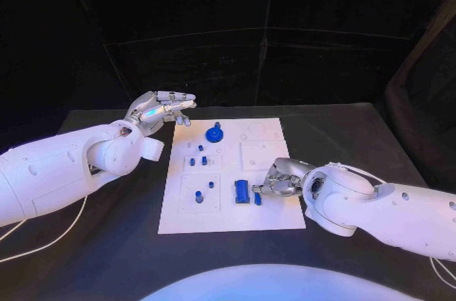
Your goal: Assemble the parts on the task board
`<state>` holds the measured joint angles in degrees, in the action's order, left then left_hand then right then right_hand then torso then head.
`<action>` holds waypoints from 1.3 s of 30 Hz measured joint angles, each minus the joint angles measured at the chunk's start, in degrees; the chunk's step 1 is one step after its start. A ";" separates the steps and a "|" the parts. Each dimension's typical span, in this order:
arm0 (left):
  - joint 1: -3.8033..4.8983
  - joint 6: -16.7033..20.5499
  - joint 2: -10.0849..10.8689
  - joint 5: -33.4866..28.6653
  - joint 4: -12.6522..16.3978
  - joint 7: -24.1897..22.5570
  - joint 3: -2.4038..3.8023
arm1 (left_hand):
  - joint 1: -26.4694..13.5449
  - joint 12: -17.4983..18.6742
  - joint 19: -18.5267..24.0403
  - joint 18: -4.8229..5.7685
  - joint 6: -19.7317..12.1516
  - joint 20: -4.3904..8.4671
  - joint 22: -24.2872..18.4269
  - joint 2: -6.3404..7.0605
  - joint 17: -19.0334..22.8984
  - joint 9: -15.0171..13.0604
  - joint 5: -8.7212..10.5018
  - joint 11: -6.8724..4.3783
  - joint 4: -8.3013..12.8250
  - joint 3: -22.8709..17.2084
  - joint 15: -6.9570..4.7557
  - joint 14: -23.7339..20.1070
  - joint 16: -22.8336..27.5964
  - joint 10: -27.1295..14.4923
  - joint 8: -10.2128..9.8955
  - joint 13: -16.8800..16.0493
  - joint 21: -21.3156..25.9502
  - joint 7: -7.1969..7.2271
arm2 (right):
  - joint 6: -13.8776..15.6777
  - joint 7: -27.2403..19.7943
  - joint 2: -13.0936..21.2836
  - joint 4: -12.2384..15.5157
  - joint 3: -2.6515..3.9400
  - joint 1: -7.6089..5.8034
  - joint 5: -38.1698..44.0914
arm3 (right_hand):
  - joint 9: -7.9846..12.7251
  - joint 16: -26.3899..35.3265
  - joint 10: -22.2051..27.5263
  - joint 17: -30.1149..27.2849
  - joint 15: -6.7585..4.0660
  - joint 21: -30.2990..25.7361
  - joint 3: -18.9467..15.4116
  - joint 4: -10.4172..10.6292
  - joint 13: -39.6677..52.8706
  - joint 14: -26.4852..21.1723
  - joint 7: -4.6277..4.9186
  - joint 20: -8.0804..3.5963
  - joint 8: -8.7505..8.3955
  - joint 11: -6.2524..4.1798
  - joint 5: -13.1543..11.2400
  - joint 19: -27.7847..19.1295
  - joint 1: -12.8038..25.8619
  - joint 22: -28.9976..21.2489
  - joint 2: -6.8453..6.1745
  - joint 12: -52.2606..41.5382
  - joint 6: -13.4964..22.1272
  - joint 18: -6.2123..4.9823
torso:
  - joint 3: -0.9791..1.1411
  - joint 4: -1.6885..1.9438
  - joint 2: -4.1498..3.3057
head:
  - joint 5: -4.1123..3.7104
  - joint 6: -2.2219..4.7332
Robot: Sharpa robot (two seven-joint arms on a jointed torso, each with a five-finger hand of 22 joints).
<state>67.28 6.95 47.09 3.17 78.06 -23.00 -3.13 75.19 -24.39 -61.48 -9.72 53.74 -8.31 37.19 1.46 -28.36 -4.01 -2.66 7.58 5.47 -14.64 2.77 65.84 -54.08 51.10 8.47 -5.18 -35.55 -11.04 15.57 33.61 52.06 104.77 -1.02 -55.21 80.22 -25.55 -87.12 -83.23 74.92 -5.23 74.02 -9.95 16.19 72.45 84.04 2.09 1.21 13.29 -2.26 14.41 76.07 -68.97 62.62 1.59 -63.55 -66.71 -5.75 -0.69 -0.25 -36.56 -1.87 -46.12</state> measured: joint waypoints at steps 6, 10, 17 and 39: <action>0.00 -0.05 -0.02 0.00 -0.08 0.05 0.00 | 0.00 0.00 0.00 0.00 0.00 0.00 0.00 0.00 0.00 0.00 0.00 0.00 0.00 0.00 0.00 0.00 0.00 0.00 0.00 0.00 0.00 0.00 | -1.01 -2.27 2.07 1.37 0.00 0.00 -0.48 | -0.17 0.00 0.34 0.00 0.00 0.00 -1.01 -2.10 -0.51 0.00 0.00 0.13 -0.37 0.34 -2.56 -0.13 -2.48 -0.72 -1.50 1.34 0.00 -0.01 | 0.00 -0.07 0.02 | -0.10 0.08; 0.00 -0.09 -0.09 0.00 -0.11 0.08 0.00 | 0.00 0.00 0.00 0.00 0.00 0.00 0.01 0.00 -0.01 0.00 0.00 0.00 0.00 0.00 0.00 0.00 0.00 0.00 0.00 0.00 0.00 0.00 | -2.17 -3.50 2.88 1.72 0.00 0.00 -1.04 | -0.25 0.00 0.43 0.00 0.00 -0.29 -1.17 -2.60 -0.76 0.00 0.32 0.21 -0.37 0.43 -2.75 -0.21 -3.52 -0.97 -1.49 1.74 0.32 0.00 | 0.00 -0.08 0.03 | -0.16 0.12; 0.00 -0.14 -0.12 0.00 -0.19 0.13 -0.01 | 0.00 0.00 0.00 0.00 0.00 0.00 0.01 0.00 -0.01 0.00 0.00 0.00 0.00 0.00 0.00 0.00 0.00 0.00 0.00 -0.01 0.00 0.00 | -3.96 -4.72 3.38 1.78 0.00 0.00 -1.73 | -0.28 0.00 0.43 -0.01 0.00 -0.29 -1.02 -2.76 -0.81 0.00 0.32 0.21 -0.37 0.43 -2.74 -0.21 -3.57 -0.97 -1.43 1.74 0.32 -0.01 | -0.01 0.00 0.03 | -0.23 0.21; 0.00 -0.23 -0.09 0.00 -0.31 0.24 -0.03 | 0.00 0.00 0.00 0.00 0.00 0.00 0.02 0.00 -0.02 0.00 0.00 0.00 0.00 0.00 0.00 0.00 0.00 0.00 -0.02 -0.02 0.00 0.00 | -7.17 -5.56 2.14 0.82 0.00 0.00 -2.27 | -0.43 0.28 0.43 -0.01 0.00 -0.29 -1.17 -2.91 -0.78 0.00 0.31 0.21 -0.37 0.43 -2.74 -0.21 -4.25 -1.08 -0.75 1.96 0.32 -0.01 | -0.03 0.00 -0.05 | 0.09 -0.09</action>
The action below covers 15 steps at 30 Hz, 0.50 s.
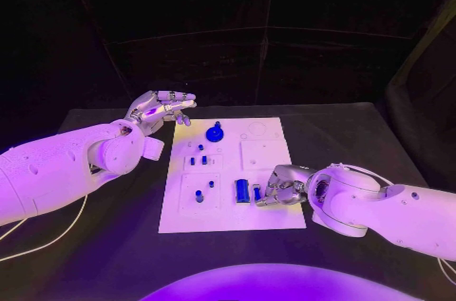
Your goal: Assemble the parts on the task board
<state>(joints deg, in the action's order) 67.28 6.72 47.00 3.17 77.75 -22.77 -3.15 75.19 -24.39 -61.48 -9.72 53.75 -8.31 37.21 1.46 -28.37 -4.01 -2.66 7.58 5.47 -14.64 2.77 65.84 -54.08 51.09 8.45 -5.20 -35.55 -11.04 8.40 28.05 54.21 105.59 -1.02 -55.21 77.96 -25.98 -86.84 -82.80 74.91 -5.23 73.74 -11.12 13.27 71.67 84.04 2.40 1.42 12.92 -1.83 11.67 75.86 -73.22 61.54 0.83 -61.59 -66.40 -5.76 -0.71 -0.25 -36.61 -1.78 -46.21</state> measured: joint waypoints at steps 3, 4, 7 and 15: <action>0.00 -0.01 -0.01 0.00 0.00 0.01 0.00 | 0.00 0.00 0.00 0.00 0.00 0.00 0.00 0.00 0.00 0.00 0.00 0.00 0.00 0.00 0.00 0.00 0.00 0.00 0.00 0.00 0.00 0.00 | 0.05 0.16 -0.38 -0.45 0.00 0.00 0.15 | -0.07 0.00 0.00 0.00 0.00 0.00 0.00 0.00 0.08 0.00 0.00 0.00 0.00 0.00 0.00 0.00 -0.31 0.02 0.31 0.00 0.00 0.00 | 0.01 -0.01 0.00 | 0.00 0.00; 0.00 -0.02 -0.01 0.00 0.00 0.01 0.00 | 0.00 0.00 0.00 0.00 0.00 0.00 0.00 0.00 0.00 0.00 0.00 0.00 0.00 0.00 0.00 0.00 0.00 0.00 0.00 0.00 0.00 0.00 | 0.09 0.23 -0.50 -0.61 0.00 0.00 0.22 | -0.07 0.00 0.00 0.00 0.00 0.00 0.00 0.00 0.13 0.00 0.00 0.00 0.00 0.00 0.00 0.00 -0.38 0.05 0.74 0.00 0.00 0.00 | 0.01 -0.01 0.00 | 0.00 -0.01; 0.00 -0.02 -0.02 0.00 0.00 0.02 0.00 | 0.00 0.00 0.00 0.00 0.00 0.00 0.00 0.00 0.00 0.00 0.00 0.00 0.00 0.00 0.00 0.00 0.00 0.00 0.00 0.00 0.00 0.00 | 0.28 0.51 -0.81 -1.12 0.00 0.00 0.53 | -0.14 0.00 0.00 0.00 0.00 0.00 0.00 0.00 0.23 0.00 0.00 0.00 0.00 0.00 0.55 0.00 -0.14 0.12 1.68 0.00 0.00 0.00 | 0.01 -0.01 -0.01 | 0.00 -0.04; 0.00 -0.04 -0.01 0.00 0.01 0.06 -0.01 | 0.00 0.00 0.00 0.00 0.00 0.00 0.01 0.00 0.00 0.00 0.00 0.00 0.00 0.00 0.00 0.00 0.00 0.00 0.00 0.00 0.00 0.00 | 0.05 1.14 -1.72 -2.34 -0.02 0.02 1.74 | -0.21 0.00 0.00 0.00 0.00 -0.28 0.00 0.00 0.15 0.00 0.00 0.12 -0.29 0.00 0.85 -0.12 -0.39 0.04 1.93 0.03 0.00 0.00 | 0.01 0.00 -0.01 | -0.01 -0.15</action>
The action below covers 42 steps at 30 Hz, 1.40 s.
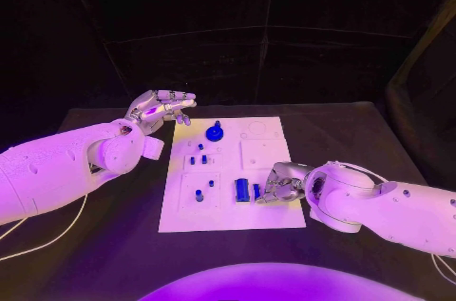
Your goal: Assemble the parts on the task board
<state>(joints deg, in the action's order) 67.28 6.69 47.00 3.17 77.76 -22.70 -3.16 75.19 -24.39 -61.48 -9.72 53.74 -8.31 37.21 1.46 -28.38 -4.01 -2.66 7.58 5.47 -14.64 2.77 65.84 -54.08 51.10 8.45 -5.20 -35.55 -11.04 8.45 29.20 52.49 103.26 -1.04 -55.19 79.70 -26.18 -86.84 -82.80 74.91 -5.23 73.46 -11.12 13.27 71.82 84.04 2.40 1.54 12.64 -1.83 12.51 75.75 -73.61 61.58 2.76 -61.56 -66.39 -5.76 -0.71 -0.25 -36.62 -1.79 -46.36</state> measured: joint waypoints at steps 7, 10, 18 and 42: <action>0.00 -0.02 0.03 0.00 0.05 0.03 0.00 | 0.00 0.00 0.00 0.00 0.00 0.00 0.00 0.00 0.00 0.00 0.00 0.00 0.00 0.00 0.00 0.00 0.00 0.00 0.00 0.00 0.00 0.00 | -3.47 0.11 -0.73 -0.61 0.24 -0.23 0.20 | -0.37 0.88 0.83 0.00 0.00 -0.98 -0.71 -1.98 -1.16 0.00 0.52 0.09 -0.38 0.39 -3.74 -1.11 -2.27 -1.60 0.13 2.19 0.51 -0.01 | -0.02 0.00 0.03 | -0.01 -0.09; 0.00 -0.03 0.04 0.00 0.05 0.04 0.00 | 0.00 0.00 0.00 0.00 0.00 0.00 0.00 0.00 0.00 0.00 0.00 0.00 0.00 0.00 0.00 0.00 0.00 0.00 0.00 0.00 0.00 0.00 | -4.71 0.03 -0.86 -0.65 0.31 -0.33 0.19 | -0.36 0.88 1.03 0.00 0.00 -1.24 -0.89 -2.00 -1.32 0.00 0.52 0.15 -0.39 0.60 -4.30 -1.17 -2.27 -1.89 0.13 2.54 0.52 -0.02 | -0.02 0.00 0.04 | 0.02 -0.09; 0.00 -0.07 0.06 0.00 0.06 0.12 0.00 | 0.00 0.00 0.00 0.00 0.00 0.00 -0.09 0.00 0.09 0.00 0.00 0.00 0.00 0.00 0.00 0.00 0.21 0.00 0.00 0.07 0.00 0.00 | -5.64 -0.14 -0.73 -0.49 0.30 -0.34 -0.46 | -0.57 1.17 1.03 0.00 0.27 -1.53 -2.61 -1.51 -1.43 -0.16 0.79 0.29 -0.45 0.60 -7.51 -1.31 -1.46 -2.26 -0.82 2.57 0.77 -0.01 | -0.02 0.00 0.06 | 0.05 0.01; -0.74 -0.60 -2.82 0.00 -4.29 -0.08 -0.21 | -0.61 0.51 6.95 0.01 -0.41 -1.79 -6.01 -0.62 7.62 0.09 0.00 0.69 -0.64 2.38 1.58 -9.20 14.33 -0.96 0.53 1.40 9.35 -0.42 | 6.61 -35.38 1.54 -11.95 0.13 -5.51 -34.05 | 4.68 55.34 22.96 -41.63 6.65 -35.24 -1.72 -8.25 -38.11 -16.01 6.77 5.81 -7.97 6.97 -4.00 -23.07 -15.21 -35.96 2.98 47.35 14.76 -4.06 | -0.65 0.14 3.21 | -1.41 5.29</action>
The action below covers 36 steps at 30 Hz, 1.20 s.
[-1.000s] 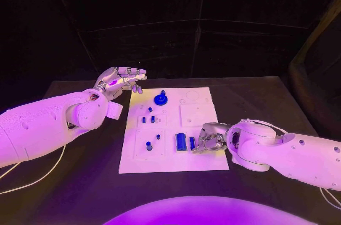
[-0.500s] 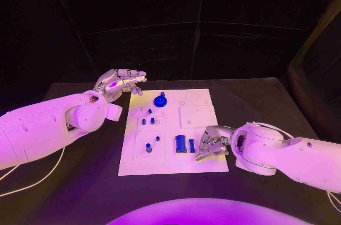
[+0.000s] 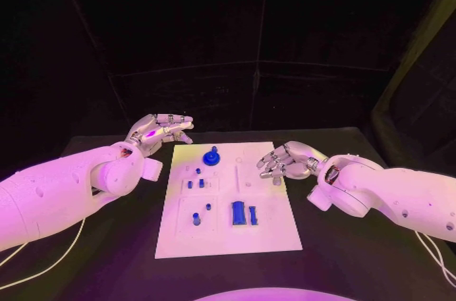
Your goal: Assemble the parts on the task board
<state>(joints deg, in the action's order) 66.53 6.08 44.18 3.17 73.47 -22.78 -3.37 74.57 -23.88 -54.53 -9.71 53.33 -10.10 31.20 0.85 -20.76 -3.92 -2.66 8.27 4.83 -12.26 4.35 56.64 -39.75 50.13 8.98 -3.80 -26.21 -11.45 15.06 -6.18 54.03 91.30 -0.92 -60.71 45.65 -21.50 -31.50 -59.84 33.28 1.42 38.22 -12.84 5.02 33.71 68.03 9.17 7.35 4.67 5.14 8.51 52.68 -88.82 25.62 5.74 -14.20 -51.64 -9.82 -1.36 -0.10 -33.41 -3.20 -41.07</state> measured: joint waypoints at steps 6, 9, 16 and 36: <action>-0.91 -0.47 -2.99 -0.19 -4.63 -0.81 -0.02 | 0.00 3.90 7.02 0.01 -0.63 -2.37 -6.26 0.00 6.26 0.07 0.00 0.85 -0.32 0.79 2.70 -4.69 13.65 1.90 -0.78 0.26 8.89 0.63 | 0.61 -9.36 -7.53 -12.25 0.57 -0.57 -14.45 | 3.85 17.61 0.77 -11.64 4.76 -12.26 -1.13 -0.14 -11.90 -9.14 1.64 3.93 -0.91 2.87 -0.67 -7.11 -0.15 -7.43 0.15 6.82 -1.01 0.01 | -0.32 -0.07 2.03 | 0.11 2.85; -1.16 -0.41 -3.93 -0.58 -6.51 -1.37 0.04 | 0.00 6.82 10.12 0.01 -0.93 -4.00 -9.67 0.00 9.20 0.12 0.00 1.80 -0.30 1.61 4.33 -6.35 19.35 1.97 -1.69 0.26 13.20 0.93 | 0.56 -12.56 -11.12 -17.21 1.26 -0.84 -19.12 | 6.56 22.74 0.77 -16.85 5.60 -17.09 -1.17 -1.20 -17.43 -9.42 1.73 5.92 -0.91 3.49 -0.67 -6.97 0.41 -10.75 0.71 8.81 -0.92 0.01 | -0.30 -0.37 2.62 | 0.36 3.90; -2.03 0.68 -6.49 -1.76 -9.67 -2.66 0.06 | 0.28 10.61 9.83 0.01 -0.71 -5.54 -13.69 -0.27 12.44 0.11 0.00 2.16 -0.47 2.69 4.61 -4.43 25.01 3.01 -2.72 0.26 16.42 1.15 | -0.21 -17.29 -16.74 -26.61 1.77 -0.84 -25.90 | 11.95 26.41 0.53 -24.06 5.21 -22.00 0.00 -5.25 -25.86 -2.36 1.23 5.63 -0.91 4.04 -0.67 0.44 2.49 -15.46 1.86 10.03 0.58 0.02 | -0.03 -0.57 3.39 | 0.44 6.03; -4.56 13.57 -2.55 -2.04 4.67 -3.14 1.88 | -40.30 18.00 33.84 3.90 -29.13 2.98 -23.39 -0.88 19.57 3.72 2.22 -4.80 -4.66 10.22 -2.49 -32.52 33.21 -25.56 -8.27 3.61 23.70 8.23 | 12.25 -19.07 -11.60 -9.45 1.12 0.23 -34.11 | 19.43 31.03 32.15 -31.66 -0.92 -30.99 6.79 -5.11 -32.97 -37.29 -5.02 -1.38 -4.23 -3.24 -7.46 -27.67 49.10 -23.00 -4.74 13.81 27.60 3.68 | 1.27 0.06 2.31 | 3.20 6.70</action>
<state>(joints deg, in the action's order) 61.97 19.66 41.63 1.12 78.13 -25.92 -1.49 34.27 -5.89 -20.69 -5.81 24.20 -7.11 7.81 -0.03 -1.19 -0.19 -0.44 3.48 0.17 -2.03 1.85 24.12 -6.54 24.57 0.71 -0.20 -2.51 -3.23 27.31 -25.25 42.43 81.86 0.20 -60.48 11.54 -2.08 -0.47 -27.70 1.62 0.51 7.23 -6.05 -0.09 0.74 30.74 4.15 5.97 0.43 1.90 1.06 25.00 -39.72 2.62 1.00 -0.40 -24.04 -6.14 -0.09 -0.04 -31.10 -0.01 -34.37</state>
